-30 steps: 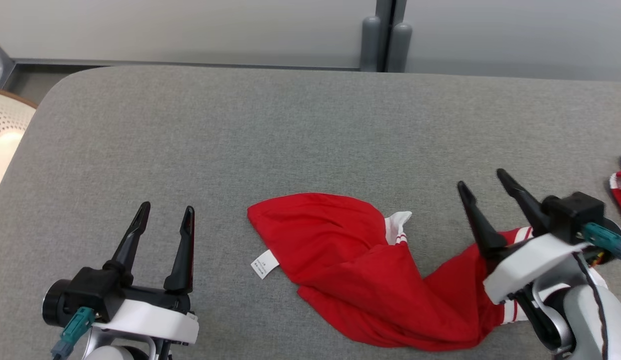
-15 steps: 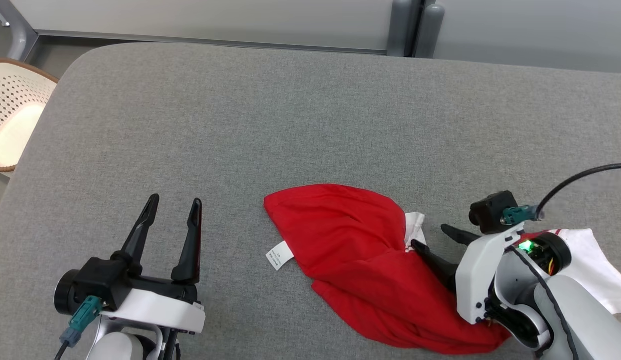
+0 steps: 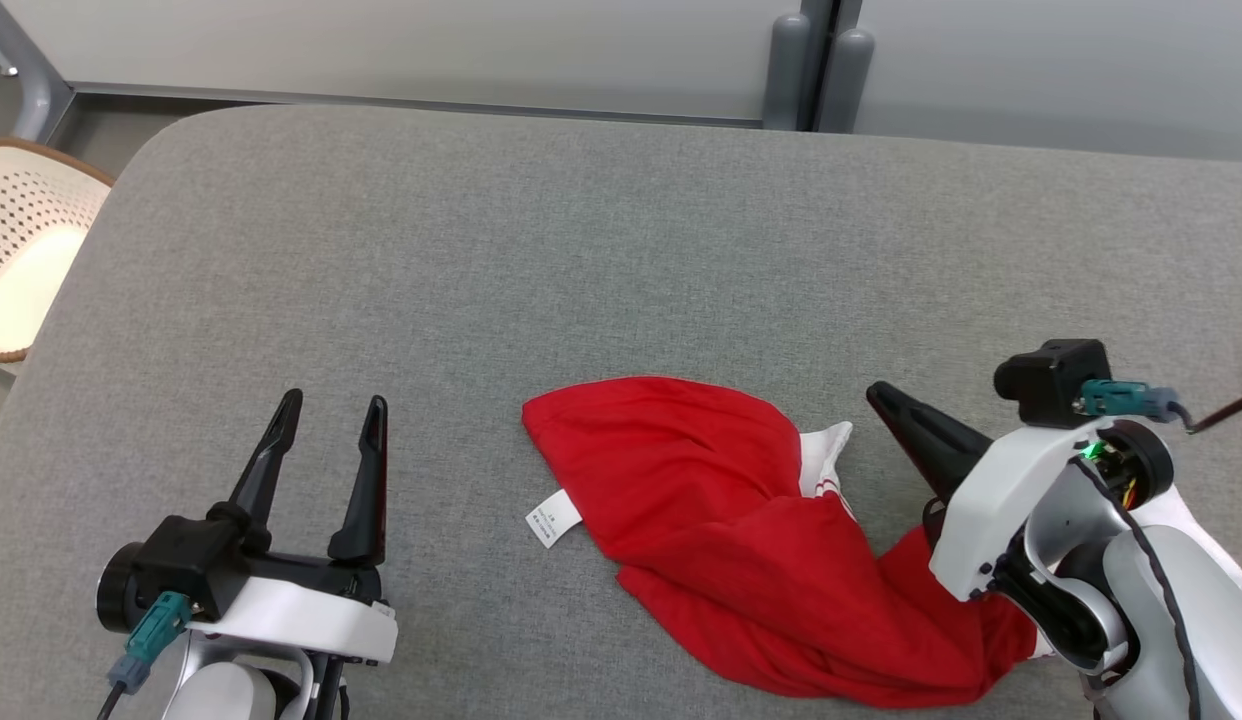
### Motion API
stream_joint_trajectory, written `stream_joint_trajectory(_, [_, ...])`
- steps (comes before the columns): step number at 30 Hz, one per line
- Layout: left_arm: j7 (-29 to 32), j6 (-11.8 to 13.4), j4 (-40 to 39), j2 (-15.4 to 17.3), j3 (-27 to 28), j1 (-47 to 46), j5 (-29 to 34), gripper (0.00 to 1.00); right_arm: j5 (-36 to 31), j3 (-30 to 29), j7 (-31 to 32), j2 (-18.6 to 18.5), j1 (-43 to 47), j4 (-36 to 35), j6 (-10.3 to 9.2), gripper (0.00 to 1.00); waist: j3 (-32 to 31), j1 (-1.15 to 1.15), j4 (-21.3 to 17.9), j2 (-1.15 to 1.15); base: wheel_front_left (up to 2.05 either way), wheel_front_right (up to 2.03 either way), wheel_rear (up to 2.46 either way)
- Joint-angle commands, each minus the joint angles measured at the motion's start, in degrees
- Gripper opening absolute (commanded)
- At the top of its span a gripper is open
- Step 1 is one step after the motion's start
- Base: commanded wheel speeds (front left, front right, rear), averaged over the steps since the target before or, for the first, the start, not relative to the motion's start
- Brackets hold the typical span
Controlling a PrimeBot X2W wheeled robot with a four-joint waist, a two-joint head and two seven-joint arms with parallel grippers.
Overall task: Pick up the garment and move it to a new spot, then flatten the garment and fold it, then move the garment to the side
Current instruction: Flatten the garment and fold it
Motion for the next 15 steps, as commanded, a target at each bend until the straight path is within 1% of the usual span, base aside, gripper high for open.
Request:
stream_joint_trajectory(1, [-0.36,0.31,0.24,0.46,0.32,-0.5,-0.01,1.0,-0.53,-0.99,-1.27,0.02,0.76,-1.07,-0.01,0.0,-0.4,0.0,-0.52,0.0,0.0,0.0,0.0])
stream_joint_trajectory(12, [-0.56,0.5,0.14,0.98,0.44,0.53,0.13,1.0,-1.56,-3.27,-2.02,1.04,3.37,-2.71,-0.01,0.0,-1.86,0.0,-1.79,0.0,0.0,0.0,0.0])
stream_joint_trajectory(15, [-0.58,0.55,-0.06,1.11,0.32,0.74,0.07,1.0,-2.01,-3.49,-3.56,1.21,3.29,-3.48,-0.01,0.0,-2.14,0.0,-1.92,0.0,0.0,0.0,0.0])
